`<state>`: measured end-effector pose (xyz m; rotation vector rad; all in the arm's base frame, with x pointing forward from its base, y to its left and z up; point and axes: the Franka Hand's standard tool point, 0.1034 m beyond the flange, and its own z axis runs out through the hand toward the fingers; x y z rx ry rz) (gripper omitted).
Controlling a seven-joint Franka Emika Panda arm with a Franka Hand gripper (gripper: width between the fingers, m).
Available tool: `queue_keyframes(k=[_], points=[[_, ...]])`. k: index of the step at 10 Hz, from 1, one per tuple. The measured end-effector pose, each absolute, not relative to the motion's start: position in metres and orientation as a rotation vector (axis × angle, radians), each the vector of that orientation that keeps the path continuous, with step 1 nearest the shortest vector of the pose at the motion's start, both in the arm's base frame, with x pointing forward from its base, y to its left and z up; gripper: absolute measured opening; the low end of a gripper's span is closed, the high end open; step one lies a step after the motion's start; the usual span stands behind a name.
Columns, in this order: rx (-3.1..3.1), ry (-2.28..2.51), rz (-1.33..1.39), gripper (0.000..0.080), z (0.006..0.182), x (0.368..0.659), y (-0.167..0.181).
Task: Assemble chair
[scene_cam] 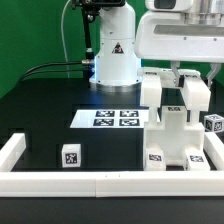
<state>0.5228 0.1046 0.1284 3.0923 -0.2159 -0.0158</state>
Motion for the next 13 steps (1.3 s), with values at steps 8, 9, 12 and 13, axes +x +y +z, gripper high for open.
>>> queue_keyframes(k=[8, 9, 12, 13], points=[[3.087, -0.203, 0.072, 0.0285, 0.122, 0.536, 0.107], [3.085, -0.211, 0.07, 0.0285, 0.12, 0.538, 0.104], [3.105, -0.31, 0.052, 0.0285, 0.113, 0.536, 0.096], [3.11, -0.322, 0.048, 0.0285, 0.113, 0.537, 0.094]])
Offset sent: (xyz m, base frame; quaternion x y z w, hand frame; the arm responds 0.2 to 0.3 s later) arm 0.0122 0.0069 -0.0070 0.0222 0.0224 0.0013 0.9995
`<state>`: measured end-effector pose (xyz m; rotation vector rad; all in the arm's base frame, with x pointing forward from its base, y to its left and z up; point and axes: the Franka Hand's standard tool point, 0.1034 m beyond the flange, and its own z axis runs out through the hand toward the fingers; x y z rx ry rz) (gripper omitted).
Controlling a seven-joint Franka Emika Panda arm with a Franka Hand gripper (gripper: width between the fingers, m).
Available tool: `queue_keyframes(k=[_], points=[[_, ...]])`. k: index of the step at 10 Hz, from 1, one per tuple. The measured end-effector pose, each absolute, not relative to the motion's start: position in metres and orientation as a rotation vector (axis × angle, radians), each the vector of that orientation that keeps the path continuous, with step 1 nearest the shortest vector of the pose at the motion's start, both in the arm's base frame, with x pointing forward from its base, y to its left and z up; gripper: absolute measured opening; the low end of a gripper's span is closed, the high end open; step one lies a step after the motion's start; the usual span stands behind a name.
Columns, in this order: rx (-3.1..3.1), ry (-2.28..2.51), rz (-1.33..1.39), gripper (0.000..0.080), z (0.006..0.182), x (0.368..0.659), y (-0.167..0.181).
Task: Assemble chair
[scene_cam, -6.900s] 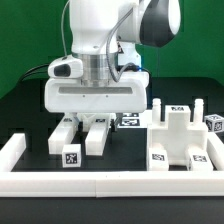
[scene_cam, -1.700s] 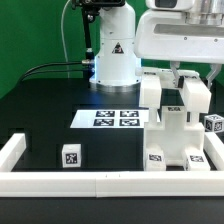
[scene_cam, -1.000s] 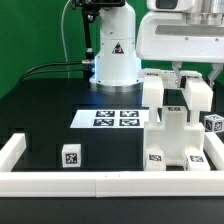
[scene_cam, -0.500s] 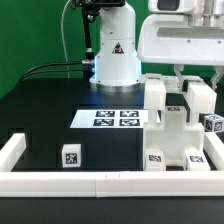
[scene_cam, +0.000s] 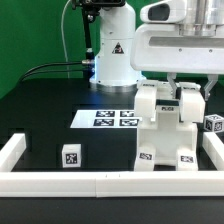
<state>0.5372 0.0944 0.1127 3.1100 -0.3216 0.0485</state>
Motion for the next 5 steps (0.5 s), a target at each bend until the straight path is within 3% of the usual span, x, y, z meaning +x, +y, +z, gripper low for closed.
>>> queue_keyframes(k=[5], points=[[3.131, -0.369, -0.047, 0.0285, 0.104, 0.538, 0.072]])
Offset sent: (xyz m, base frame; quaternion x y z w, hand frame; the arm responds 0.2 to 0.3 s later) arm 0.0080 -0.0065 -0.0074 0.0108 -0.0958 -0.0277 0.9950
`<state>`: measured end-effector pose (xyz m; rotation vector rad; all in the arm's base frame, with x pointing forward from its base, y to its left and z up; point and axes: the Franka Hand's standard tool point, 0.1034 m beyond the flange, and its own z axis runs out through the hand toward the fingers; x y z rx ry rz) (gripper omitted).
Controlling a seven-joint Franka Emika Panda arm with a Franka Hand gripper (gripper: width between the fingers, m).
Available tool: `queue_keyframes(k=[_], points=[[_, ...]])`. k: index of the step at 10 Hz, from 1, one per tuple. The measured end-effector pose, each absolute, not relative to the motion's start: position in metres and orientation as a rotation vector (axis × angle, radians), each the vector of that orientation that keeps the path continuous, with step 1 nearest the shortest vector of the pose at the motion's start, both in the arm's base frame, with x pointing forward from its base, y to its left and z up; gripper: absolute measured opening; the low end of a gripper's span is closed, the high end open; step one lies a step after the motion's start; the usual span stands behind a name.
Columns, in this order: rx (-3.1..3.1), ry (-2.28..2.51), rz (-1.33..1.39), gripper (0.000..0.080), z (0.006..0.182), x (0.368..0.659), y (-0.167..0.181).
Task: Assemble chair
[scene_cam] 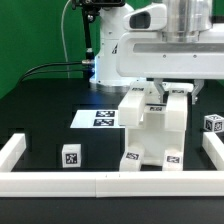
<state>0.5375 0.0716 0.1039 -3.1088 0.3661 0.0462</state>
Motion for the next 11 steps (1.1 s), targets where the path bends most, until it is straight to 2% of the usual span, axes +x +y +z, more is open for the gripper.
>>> queue_keyframes(k=[2, 5, 6, 7, 8, 9, 10, 11], points=[[-3.118, 0.37, 0.01, 0.0285, 0.098, 0.539, 0.068], [-3.119, 0.372, -0.05, 0.0285, 0.098, 0.544, 0.069], [-3.119, 0.371, -0.051, 0.0339, 0.098, 0.544, 0.069], [-3.12, 0.372, -0.057, 0.0339, 0.098, 0.545, 0.068], [-3.12, 0.371, -0.065, 0.0525, 0.098, 0.546, 0.068], [-3.12, 0.372, -0.067, 0.0525, 0.099, 0.546, 0.068], [-3.12, 0.372, -0.067, 0.0623, 0.099, 0.546, 0.068], [-3.12, 0.372, -0.067, 0.0641, 0.099, 0.547, 0.068]])
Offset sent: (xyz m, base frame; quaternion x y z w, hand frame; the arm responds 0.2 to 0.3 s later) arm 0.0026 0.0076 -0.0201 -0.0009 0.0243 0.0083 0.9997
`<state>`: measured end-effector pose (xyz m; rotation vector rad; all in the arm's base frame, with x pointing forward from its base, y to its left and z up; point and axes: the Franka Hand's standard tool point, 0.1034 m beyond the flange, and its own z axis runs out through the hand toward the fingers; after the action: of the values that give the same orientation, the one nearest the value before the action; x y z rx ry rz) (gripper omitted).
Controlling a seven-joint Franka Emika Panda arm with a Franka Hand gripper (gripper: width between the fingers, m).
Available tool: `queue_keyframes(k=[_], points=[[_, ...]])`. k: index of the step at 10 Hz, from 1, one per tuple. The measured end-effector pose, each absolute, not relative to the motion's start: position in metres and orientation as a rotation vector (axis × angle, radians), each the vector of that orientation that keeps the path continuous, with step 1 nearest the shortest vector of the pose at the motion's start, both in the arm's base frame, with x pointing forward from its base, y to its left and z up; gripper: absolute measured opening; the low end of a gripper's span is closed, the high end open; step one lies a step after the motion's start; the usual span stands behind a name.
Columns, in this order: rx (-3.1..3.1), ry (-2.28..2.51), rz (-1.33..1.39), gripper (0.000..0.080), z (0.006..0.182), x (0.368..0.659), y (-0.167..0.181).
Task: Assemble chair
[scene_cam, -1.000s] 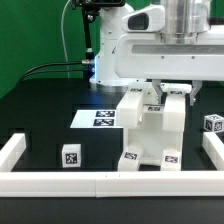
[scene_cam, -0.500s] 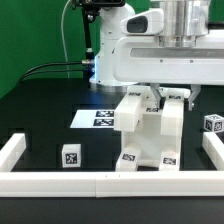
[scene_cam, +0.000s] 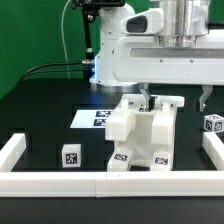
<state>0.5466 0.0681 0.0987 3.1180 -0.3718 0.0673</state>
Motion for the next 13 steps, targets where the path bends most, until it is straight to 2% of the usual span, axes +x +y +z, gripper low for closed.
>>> queue_keyframes(k=[4, 5, 6, 7, 9, 10, 11, 13], points=[[3.118, -0.38, 0.063, 0.0649, 0.1, 0.546, 0.068], [3.123, -0.381, 0.047, 0.0649, 0.106, 0.546, 0.067], [3.123, -0.36, 0.014, 0.0649, 0.12, 0.544, 0.065], [3.114, -0.318, 0.003, 0.0649, 0.14, 0.545, 0.062], [3.136, -0.309, -0.044, 0.0649, 0.171, 0.536, 0.08], [3.137, -0.371, -0.041, 0.0649, 0.177, 0.53, 0.101], [3.129, -0.397, -0.049, 0.0649, 0.175, 0.524, 0.119], [3.119, -0.367, -0.047, 0.0649, 0.174, 0.521, 0.126]])
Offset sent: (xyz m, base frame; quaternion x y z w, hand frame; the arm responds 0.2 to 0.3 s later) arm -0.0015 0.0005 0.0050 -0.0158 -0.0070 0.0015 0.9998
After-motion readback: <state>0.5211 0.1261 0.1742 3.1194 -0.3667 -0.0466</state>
